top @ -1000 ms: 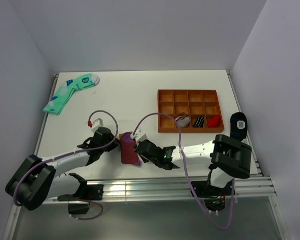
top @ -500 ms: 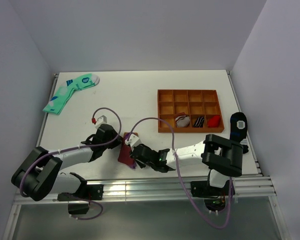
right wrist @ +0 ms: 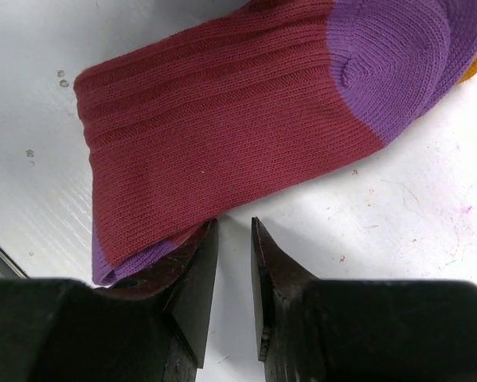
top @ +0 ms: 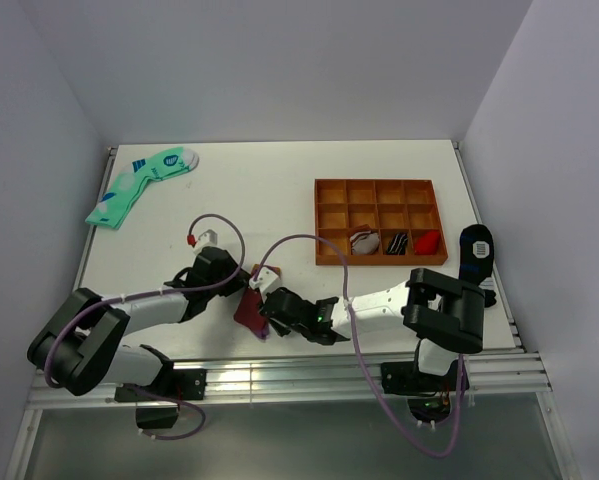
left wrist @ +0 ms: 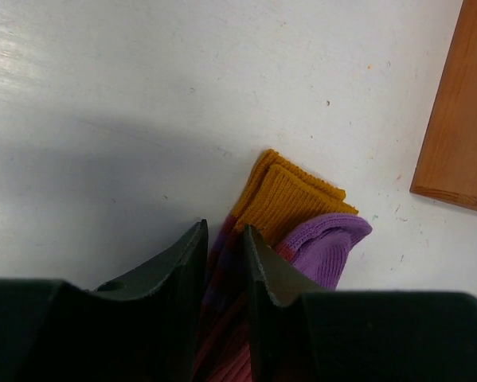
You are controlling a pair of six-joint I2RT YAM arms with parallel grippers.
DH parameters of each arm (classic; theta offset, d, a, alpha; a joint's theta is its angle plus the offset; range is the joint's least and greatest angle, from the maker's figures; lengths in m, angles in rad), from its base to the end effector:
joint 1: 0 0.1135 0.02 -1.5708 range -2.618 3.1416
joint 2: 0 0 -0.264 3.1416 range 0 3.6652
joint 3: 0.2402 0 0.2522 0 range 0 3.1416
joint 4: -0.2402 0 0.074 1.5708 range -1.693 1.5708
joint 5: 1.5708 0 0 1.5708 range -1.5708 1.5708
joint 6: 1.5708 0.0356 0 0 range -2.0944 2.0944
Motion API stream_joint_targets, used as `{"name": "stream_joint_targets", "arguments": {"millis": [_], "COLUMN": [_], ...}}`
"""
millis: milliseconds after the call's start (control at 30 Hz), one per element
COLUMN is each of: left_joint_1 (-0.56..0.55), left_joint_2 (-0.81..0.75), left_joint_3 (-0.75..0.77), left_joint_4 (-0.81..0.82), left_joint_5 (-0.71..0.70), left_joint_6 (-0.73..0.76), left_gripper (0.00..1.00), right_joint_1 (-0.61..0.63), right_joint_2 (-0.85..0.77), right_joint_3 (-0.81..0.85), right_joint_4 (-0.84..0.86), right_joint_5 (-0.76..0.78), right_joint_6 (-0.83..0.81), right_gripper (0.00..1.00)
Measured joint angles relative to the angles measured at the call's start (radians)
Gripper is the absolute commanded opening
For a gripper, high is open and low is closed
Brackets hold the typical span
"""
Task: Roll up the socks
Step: Roll the sock at the center of the board.
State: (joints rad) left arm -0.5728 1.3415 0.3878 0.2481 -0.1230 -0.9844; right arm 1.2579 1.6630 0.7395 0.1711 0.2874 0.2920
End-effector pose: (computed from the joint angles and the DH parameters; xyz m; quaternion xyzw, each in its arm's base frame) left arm 0.1989 -0.1231 0.1346 -0.2104 0.8818 -0.2541 0.3371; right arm 0.1077 0.3002 0.1432 -0.3712 0.8306 0.1816 0.3733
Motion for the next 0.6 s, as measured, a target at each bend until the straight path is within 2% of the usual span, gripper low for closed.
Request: {"name": "stream_joint_targets", "arguments": {"millis": [200,333,467,600], "left_joint_1": [0.000,-0.001,-0.001,0.002], "left_joint_2": [0.000,-0.032,-0.064,-0.101], "left_joint_3": [0.001,0.001,0.001,0.001], "left_joint_4": [0.002,-0.016,-0.037,-0.073], "left_joint_5": [-0.001,-0.013,-0.033,-0.052], "left_joint_6": [-0.005,-0.006,-0.010,-0.023], "left_gripper": [0.33,0.33,0.34,0.35], "right_joint_1": [-0.002,-0.004,-0.003,0.003], "right_joint_2": [-0.013,-0.108,-0.205,-0.201], "right_joint_3": [0.000,-0.007,-0.007,-0.006], "right_joint_4": [-0.032,-0.070,-0.059,-0.023], "right_joint_5": [0.028,0.052,0.053,0.021], "right_joint_6": [0.005,0.006,-0.004,-0.031], "right_gripper": [0.31,0.33,0.41,0.45]}}
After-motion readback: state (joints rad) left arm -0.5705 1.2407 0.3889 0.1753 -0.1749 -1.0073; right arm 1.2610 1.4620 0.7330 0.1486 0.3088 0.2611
